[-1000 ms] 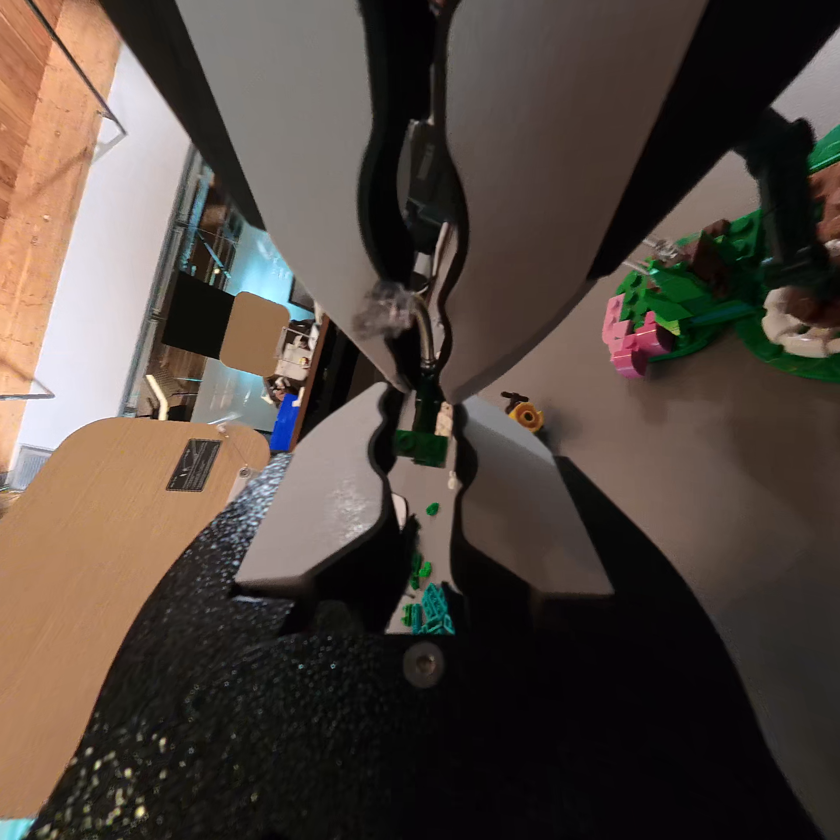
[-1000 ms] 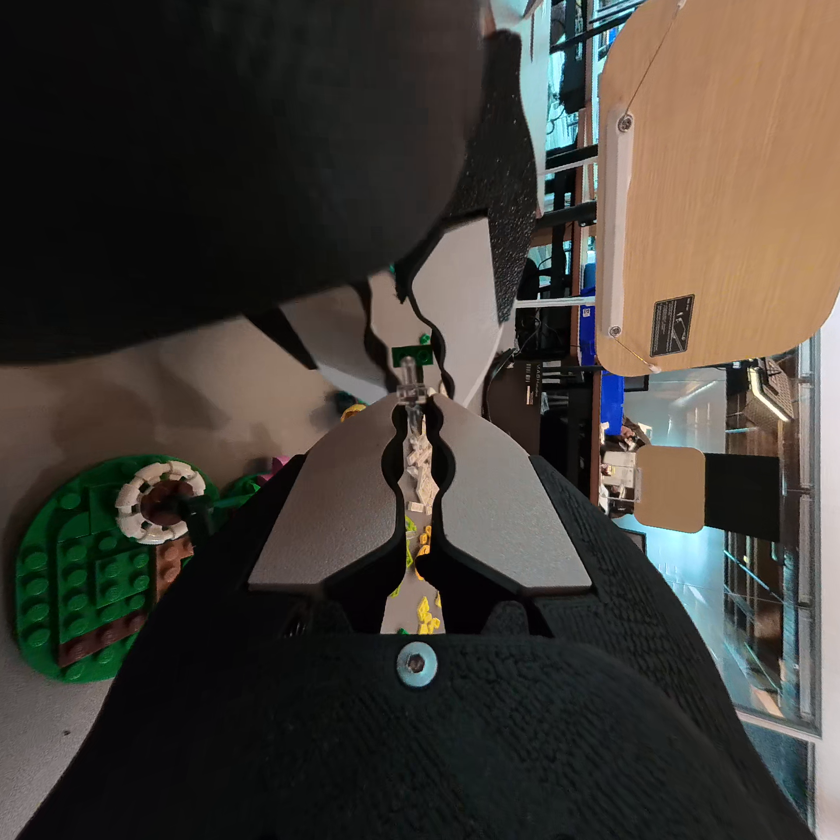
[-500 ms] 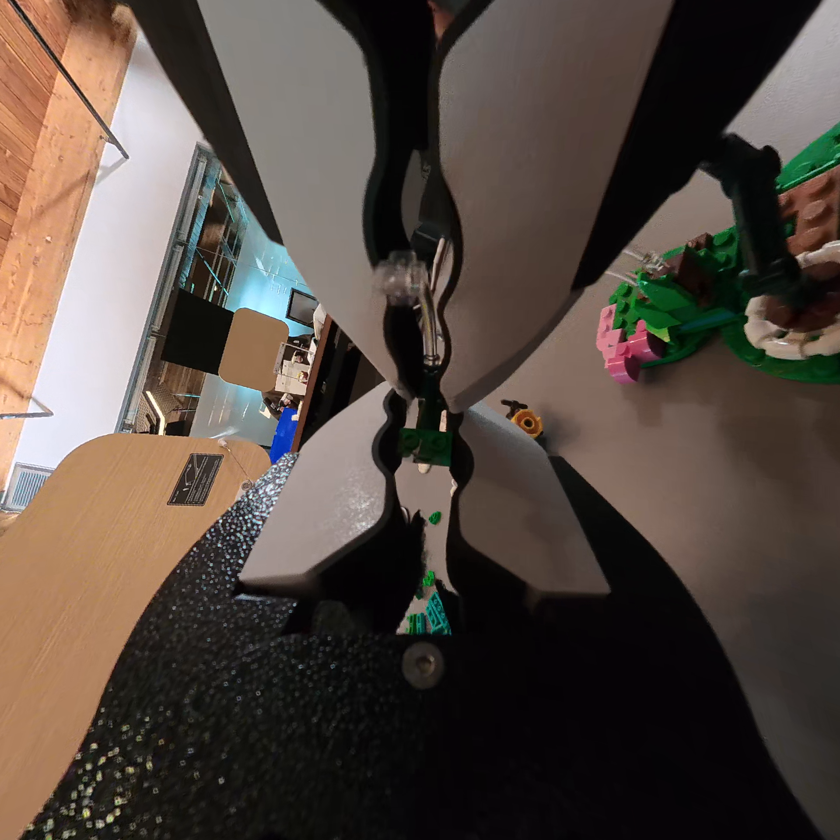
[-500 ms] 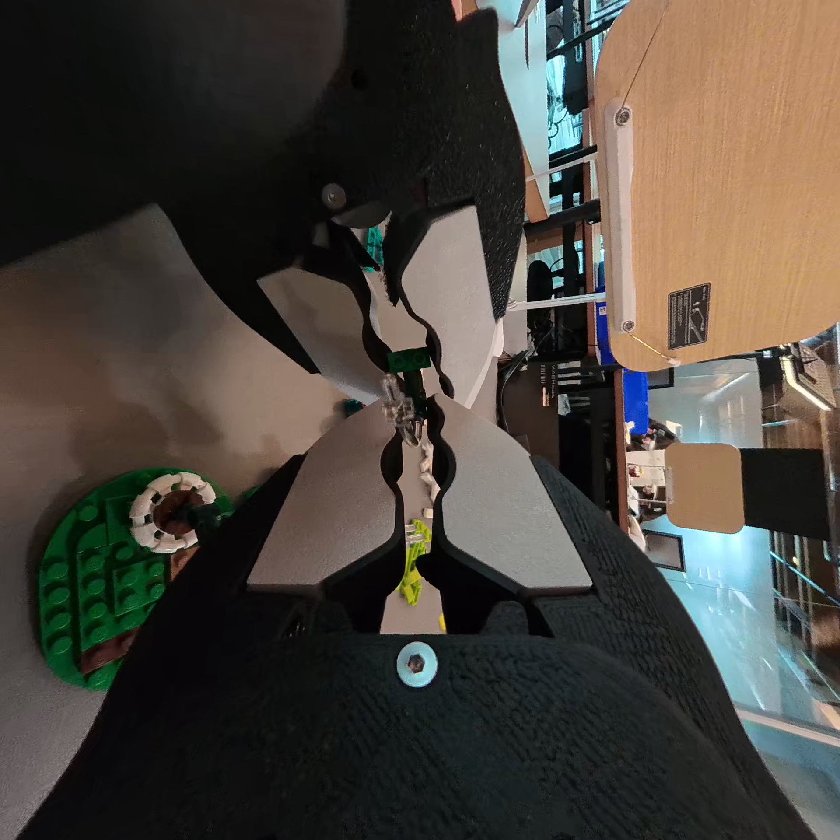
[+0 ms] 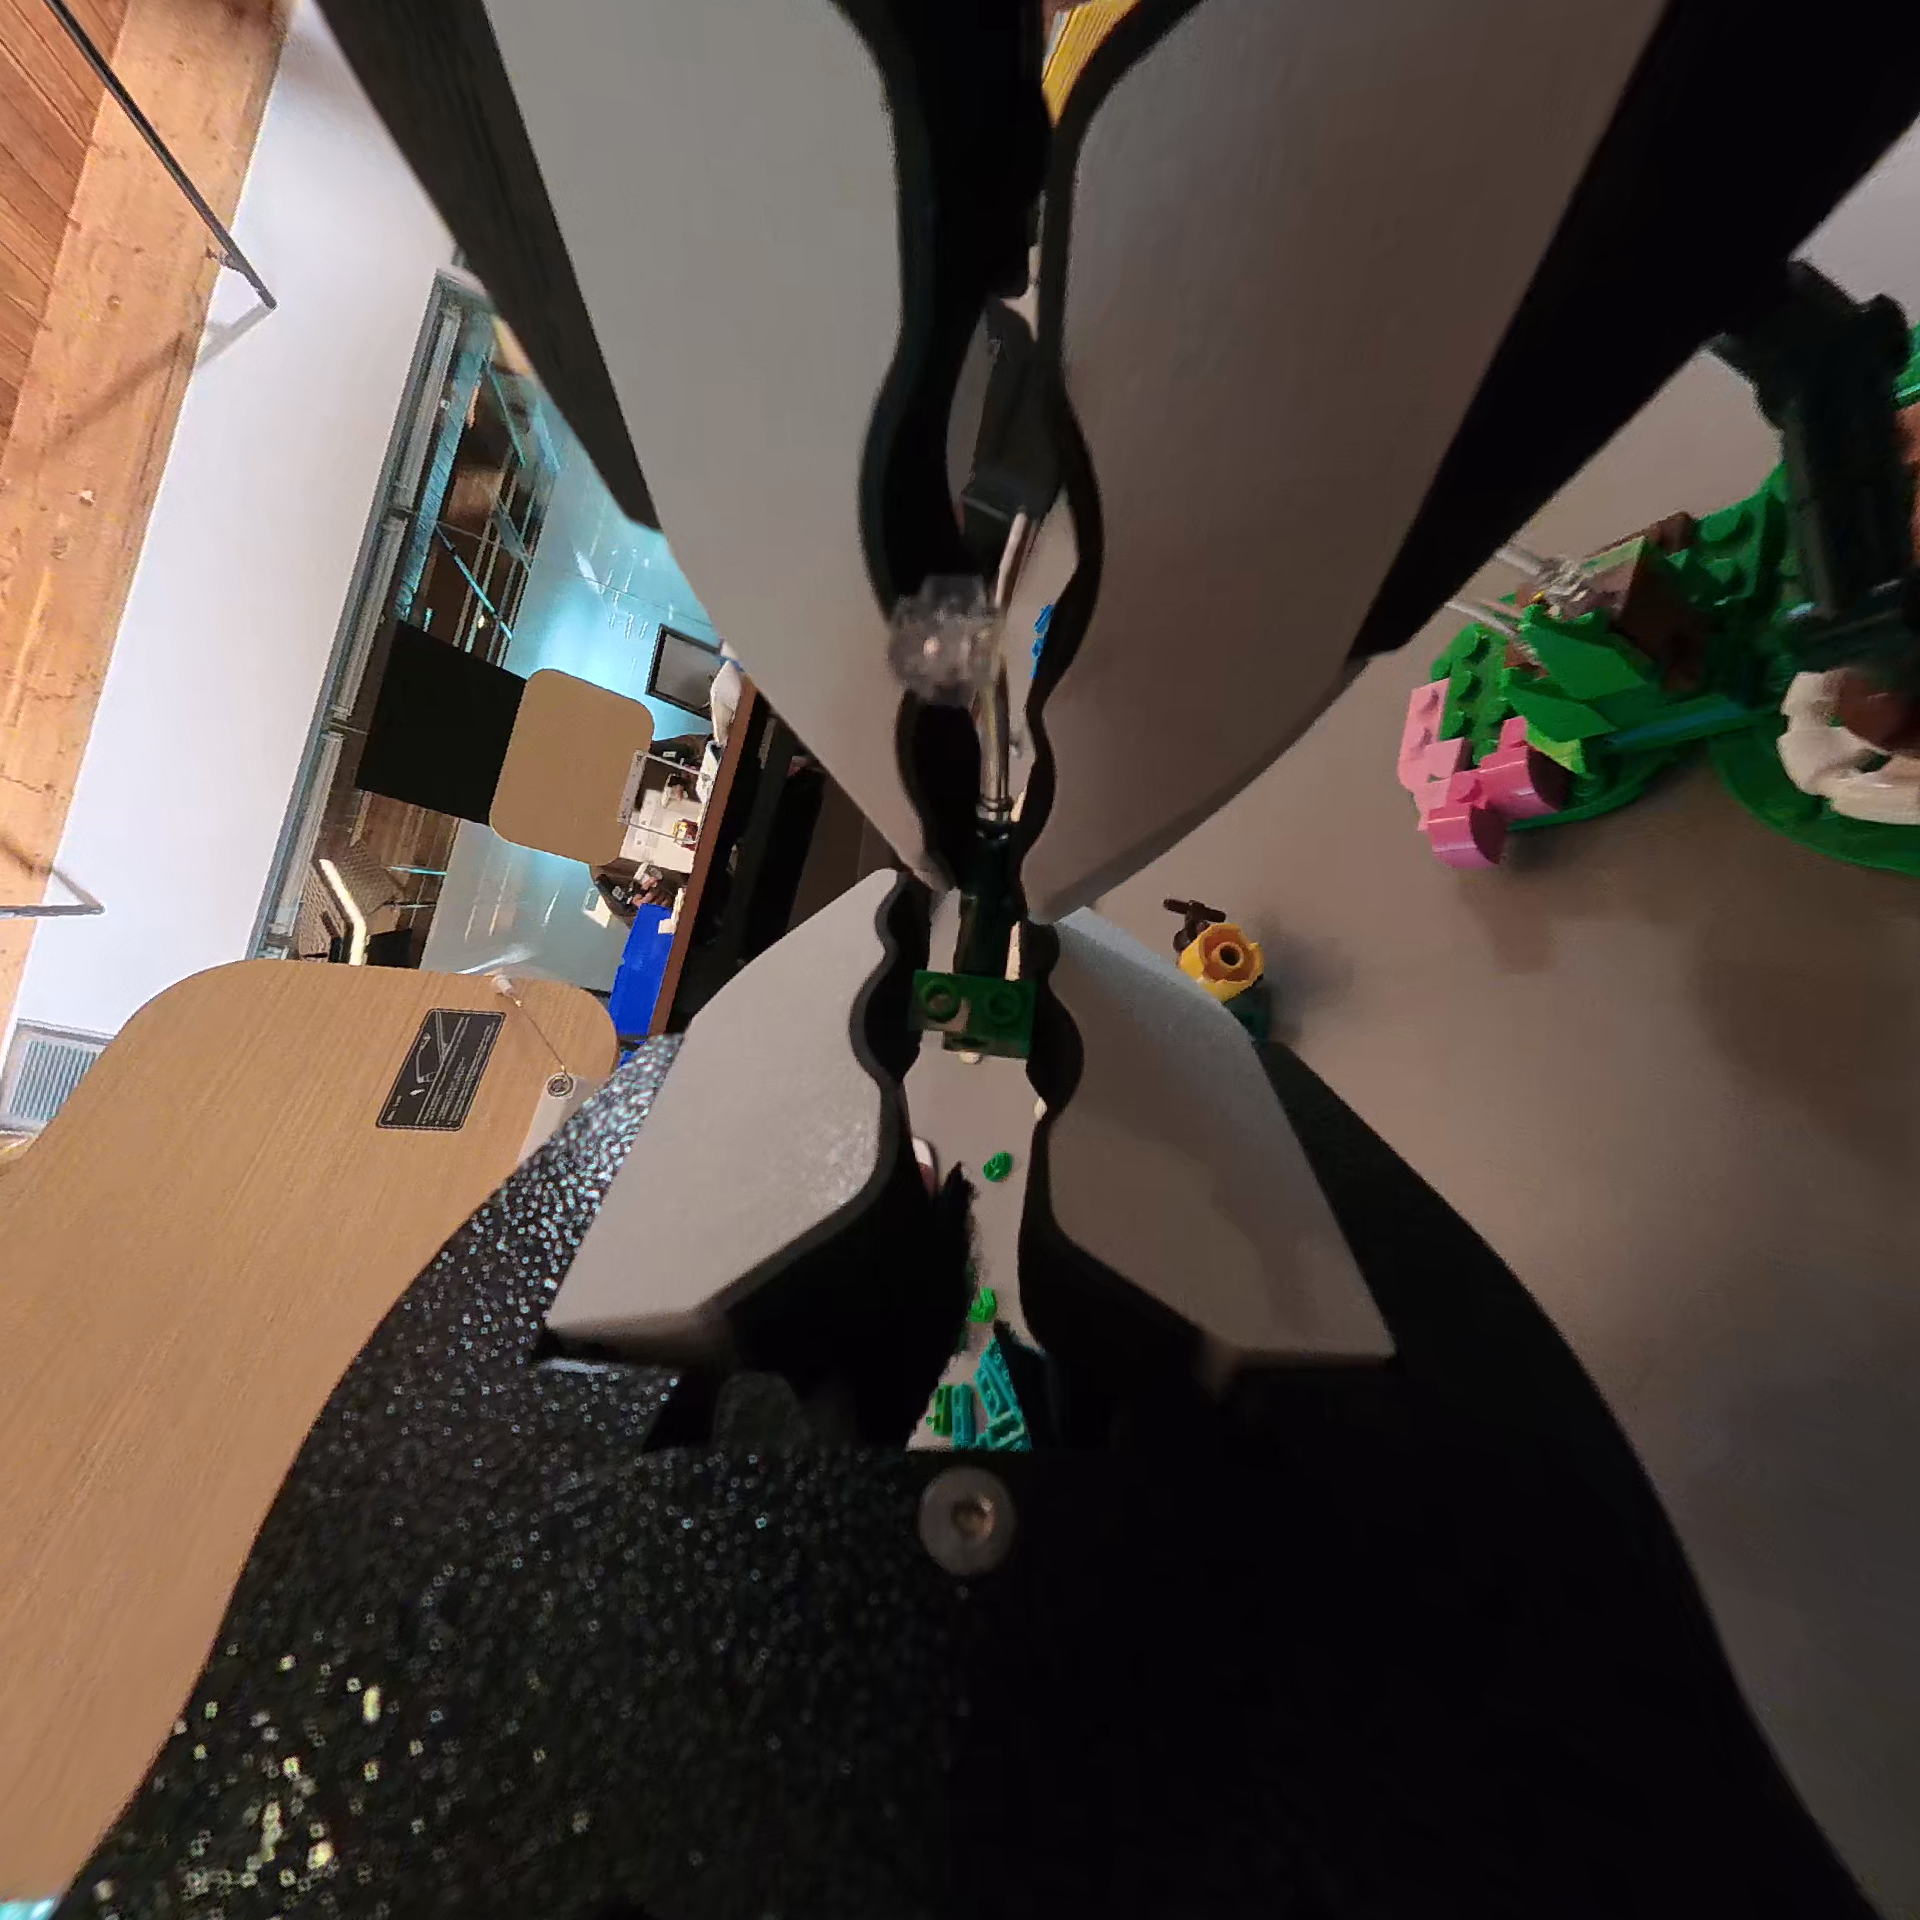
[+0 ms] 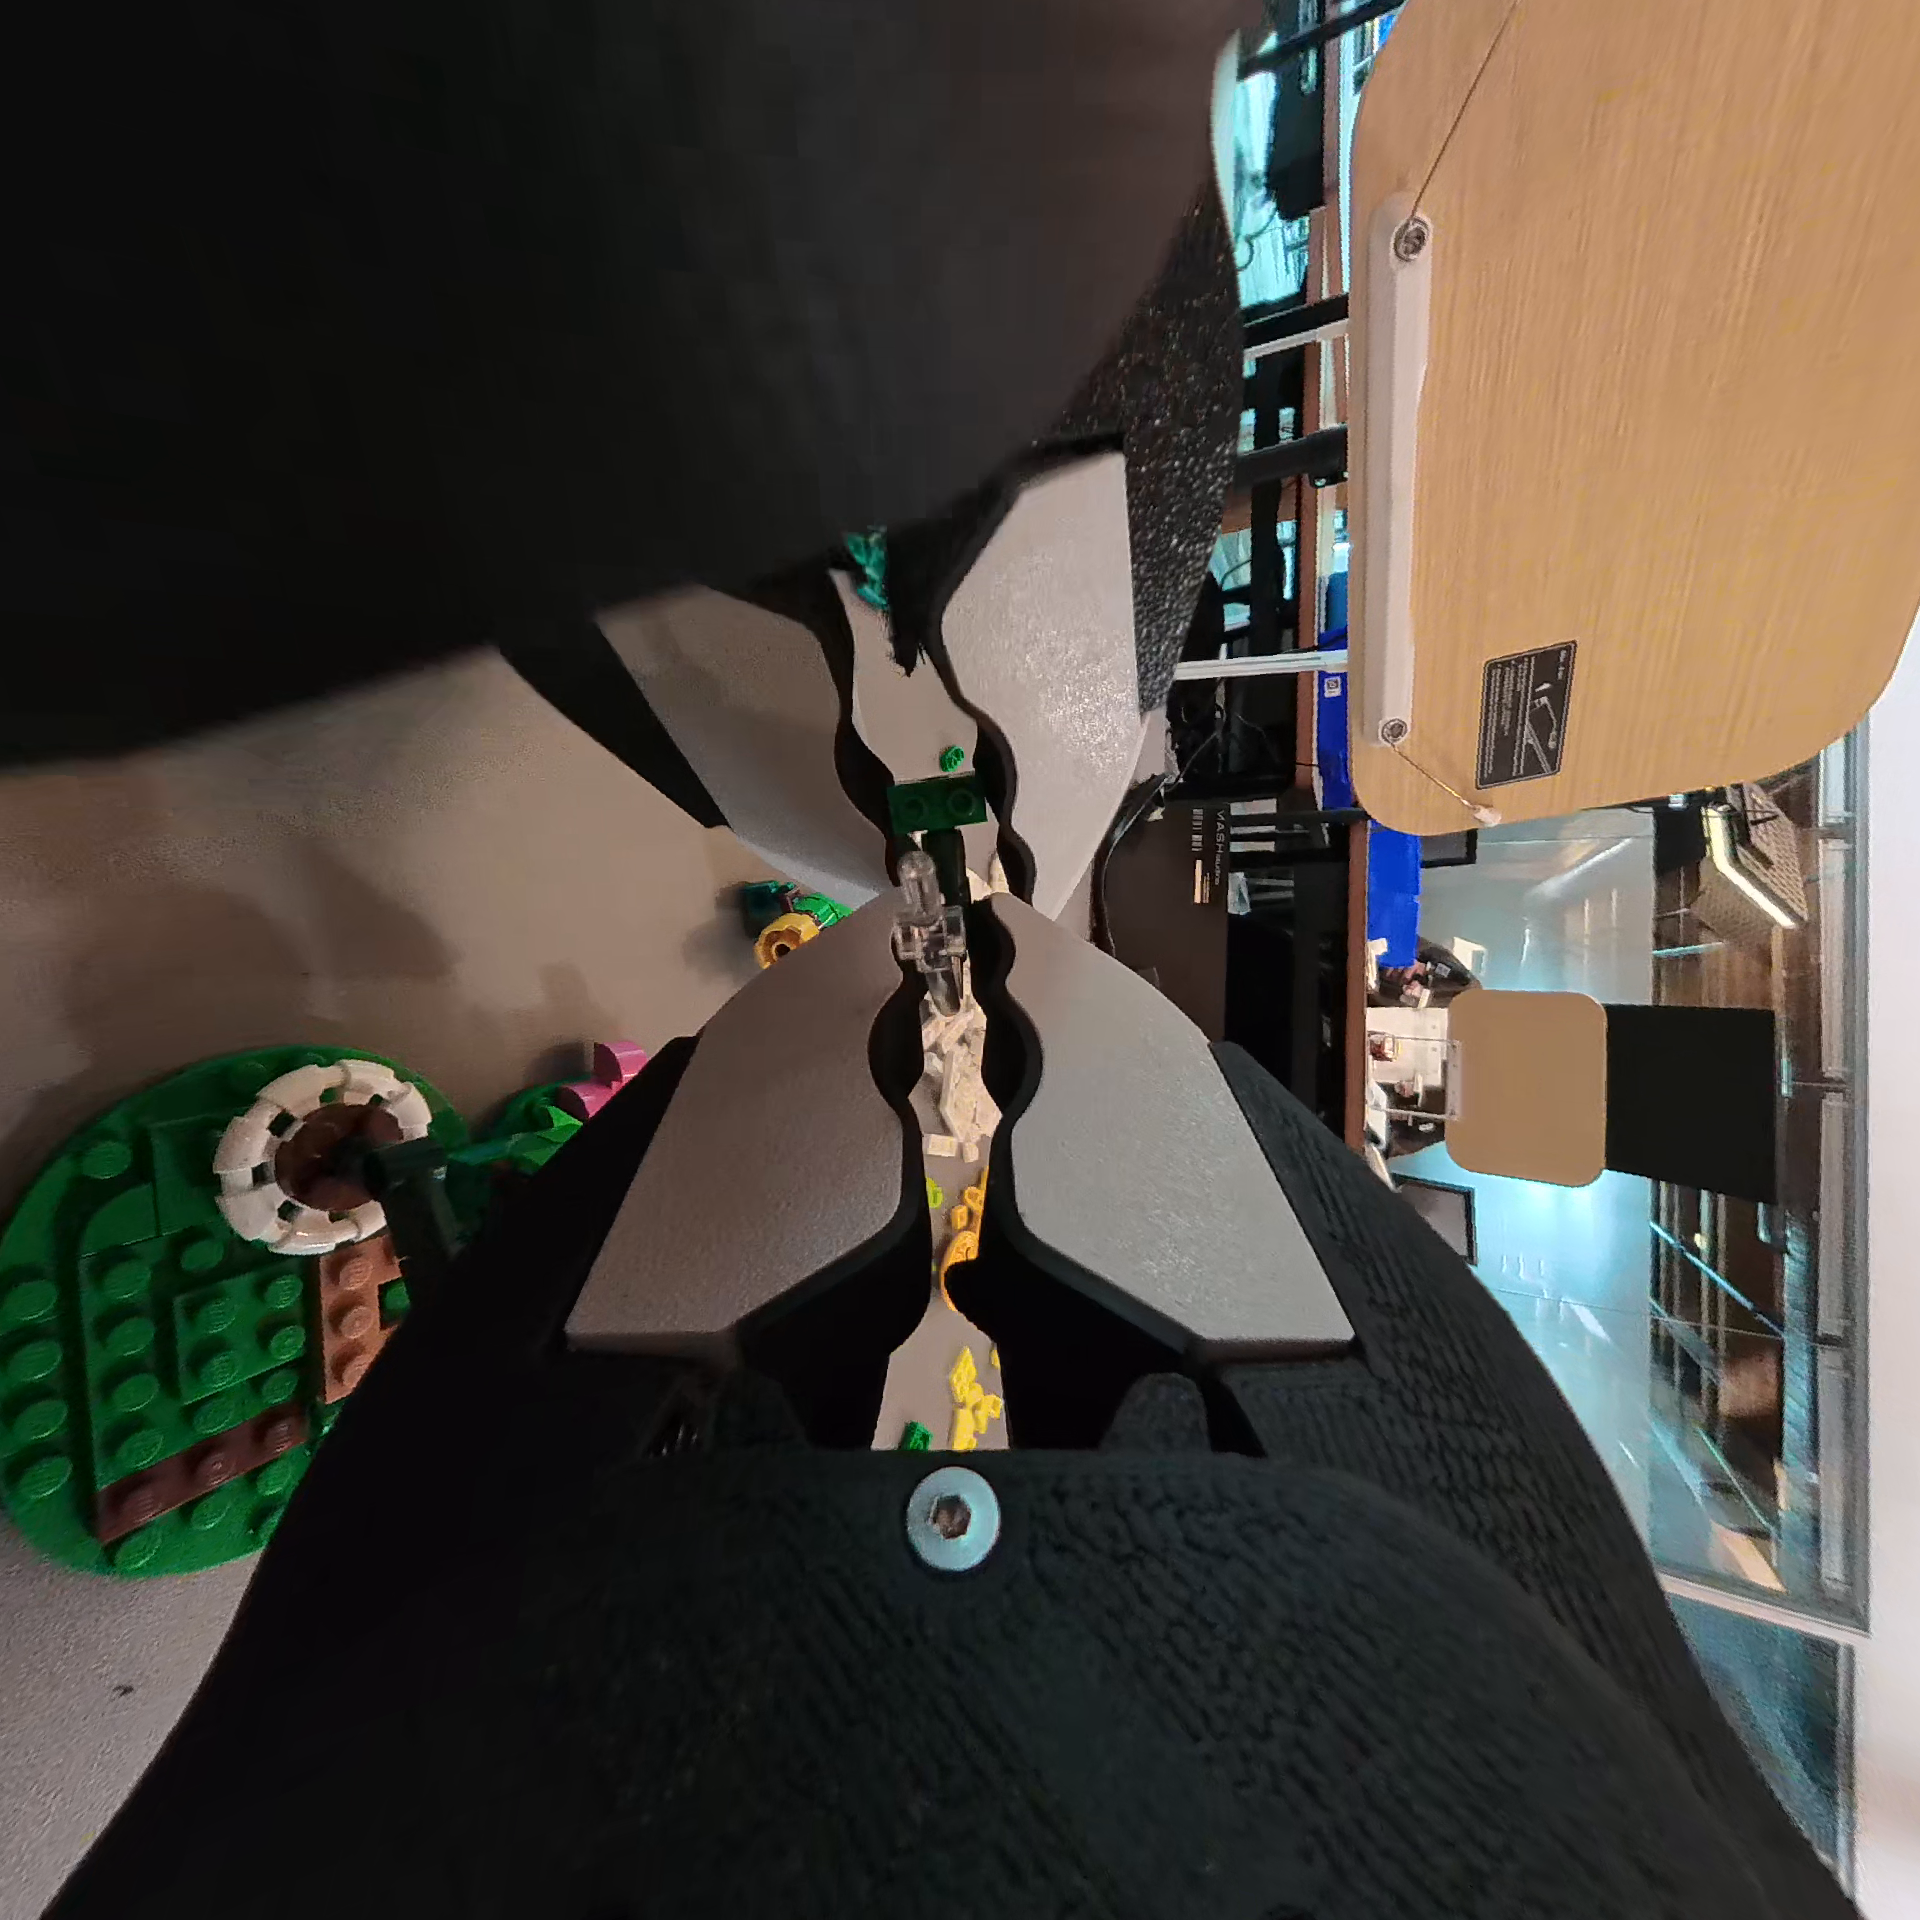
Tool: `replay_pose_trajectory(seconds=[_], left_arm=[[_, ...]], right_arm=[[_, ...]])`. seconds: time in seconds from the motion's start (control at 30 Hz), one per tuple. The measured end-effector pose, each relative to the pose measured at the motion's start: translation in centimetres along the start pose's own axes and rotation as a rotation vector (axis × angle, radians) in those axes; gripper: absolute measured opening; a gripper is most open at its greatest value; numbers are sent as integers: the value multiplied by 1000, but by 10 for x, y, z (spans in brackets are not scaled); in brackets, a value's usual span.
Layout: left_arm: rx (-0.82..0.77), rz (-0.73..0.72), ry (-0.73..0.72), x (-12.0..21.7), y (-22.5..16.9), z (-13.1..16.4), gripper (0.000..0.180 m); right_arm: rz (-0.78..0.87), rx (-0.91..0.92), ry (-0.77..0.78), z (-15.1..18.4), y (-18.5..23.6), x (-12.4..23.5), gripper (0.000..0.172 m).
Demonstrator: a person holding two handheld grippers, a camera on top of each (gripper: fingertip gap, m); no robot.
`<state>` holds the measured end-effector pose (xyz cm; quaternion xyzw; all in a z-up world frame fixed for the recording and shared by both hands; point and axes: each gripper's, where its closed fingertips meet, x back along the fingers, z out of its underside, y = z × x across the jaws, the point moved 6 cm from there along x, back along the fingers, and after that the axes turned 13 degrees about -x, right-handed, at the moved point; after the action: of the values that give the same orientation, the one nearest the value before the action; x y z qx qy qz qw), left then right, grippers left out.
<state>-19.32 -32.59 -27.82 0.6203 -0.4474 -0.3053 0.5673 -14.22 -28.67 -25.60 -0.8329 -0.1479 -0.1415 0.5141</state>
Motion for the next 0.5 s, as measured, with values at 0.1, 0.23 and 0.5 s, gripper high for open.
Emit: replay_pose_trajectory(seconds=[0.1,0.23,0.5], left_arm=[[19,9,-33,2,0,-3,18],[35,23,-64,3,0,-4,17],[425,-8,-77,11,31,34,18]], right_arm=[[-29,-20,-21,1,0,3,7],[-32,13,-40,2,0,6,7],[153,-58,161,69,-47,34,6]])
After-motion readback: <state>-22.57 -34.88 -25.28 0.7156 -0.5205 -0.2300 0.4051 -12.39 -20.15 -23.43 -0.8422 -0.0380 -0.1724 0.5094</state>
